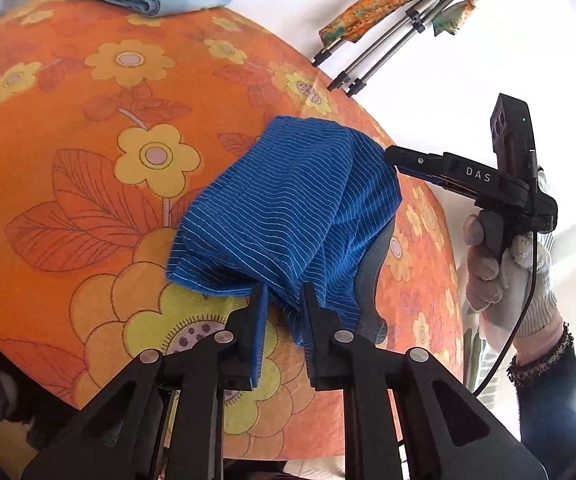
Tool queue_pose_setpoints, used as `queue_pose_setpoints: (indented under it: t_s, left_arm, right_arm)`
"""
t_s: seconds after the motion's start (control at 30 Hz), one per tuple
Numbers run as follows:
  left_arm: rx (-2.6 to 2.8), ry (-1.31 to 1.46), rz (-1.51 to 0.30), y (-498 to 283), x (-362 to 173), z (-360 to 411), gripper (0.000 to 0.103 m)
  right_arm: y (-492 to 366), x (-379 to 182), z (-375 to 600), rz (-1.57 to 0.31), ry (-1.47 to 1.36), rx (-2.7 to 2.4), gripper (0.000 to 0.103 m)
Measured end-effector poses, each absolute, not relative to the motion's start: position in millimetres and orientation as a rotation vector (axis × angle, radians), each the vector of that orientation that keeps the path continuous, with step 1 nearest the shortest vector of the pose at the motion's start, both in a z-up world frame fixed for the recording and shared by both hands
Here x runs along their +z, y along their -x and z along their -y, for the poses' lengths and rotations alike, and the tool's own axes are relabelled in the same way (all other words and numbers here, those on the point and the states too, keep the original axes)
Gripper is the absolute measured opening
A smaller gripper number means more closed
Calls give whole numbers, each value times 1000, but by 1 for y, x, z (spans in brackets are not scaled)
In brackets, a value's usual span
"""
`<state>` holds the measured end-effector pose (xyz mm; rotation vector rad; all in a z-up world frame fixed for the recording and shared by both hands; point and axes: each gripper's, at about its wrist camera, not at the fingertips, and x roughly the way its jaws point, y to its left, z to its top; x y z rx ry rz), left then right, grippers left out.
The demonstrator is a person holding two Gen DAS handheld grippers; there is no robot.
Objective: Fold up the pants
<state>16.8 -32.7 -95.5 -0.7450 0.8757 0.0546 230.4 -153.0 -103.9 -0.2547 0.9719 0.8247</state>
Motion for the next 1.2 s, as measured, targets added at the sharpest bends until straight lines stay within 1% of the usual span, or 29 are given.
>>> queue_pose_setpoints:
  t_s: [0.1,0.23,0.33,0.4,0.43,0.47,0.53,0.57,0.6,0.7,0.9,0.97,1.07,1.1,1.17,1.2]
  left_arm:
    - [35,642,-877,-12,-86,43,15]
    - [6,541,-885,-6,-73,48,15]
    - [-53,466,-900,-20,-58,45,16]
    - [-116,396,-907,-39,-43,48,21]
    - [-159,342,-910,-51,-35,53,30]
    - [-192,283,-908,-63,-27,59,36]
    - [-272,168,-920,-92,-14,74,39]
    - [-318,119,-938,-107,-11,82,42]
    - [-373,76,-959,-122,-10,90,44]
    - [-502,-44,-1049,-163,-17,113,54]
    - [-560,-358,-1119,-204,-47,145,58]
    - [-568,-400,-1151,-213,-60,146,61]
    - [-590,-430,-1212,-223,-81,142,60]
    - [-601,-437,-1218,-224,-85,141,58]
    - [-605,-447,-1226,-225,-93,137,21]
    - [-605,-442,-1227,-226,-95,134,15]
  right_arm:
    - [-216,-105,190,-966,173,738,53]
    - [-183,-120,232,-1018,20,681,53]
    - [-148,-131,256,-1045,-116,684,53]
    - [-125,-142,267,-1067,-197,693,53]
    - [-114,-148,271,-1078,-226,685,53]
    - [-103,-155,274,-1089,-250,677,53]
    - [-87,-163,274,-1118,-268,662,53]
    - [-80,-163,275,-1119,-274,652,53]
    - [-73,-162,275,-1110,-285,647,53]
    - [-60,-163,277,-1098,-354,638,53]
    - [-47,-189,260,-1104,-450,624,53]
    - [-47,-193,253,-1090,-456,625,53]
    - [-50,-194,240,-1084,-435,640,53]
    - [-50,-193,235,-1086,-414,635,53]
    - [-51,-195,228,-1095,-369,611,53]
    - [-52,-197,226,-1104,-363,604,53]
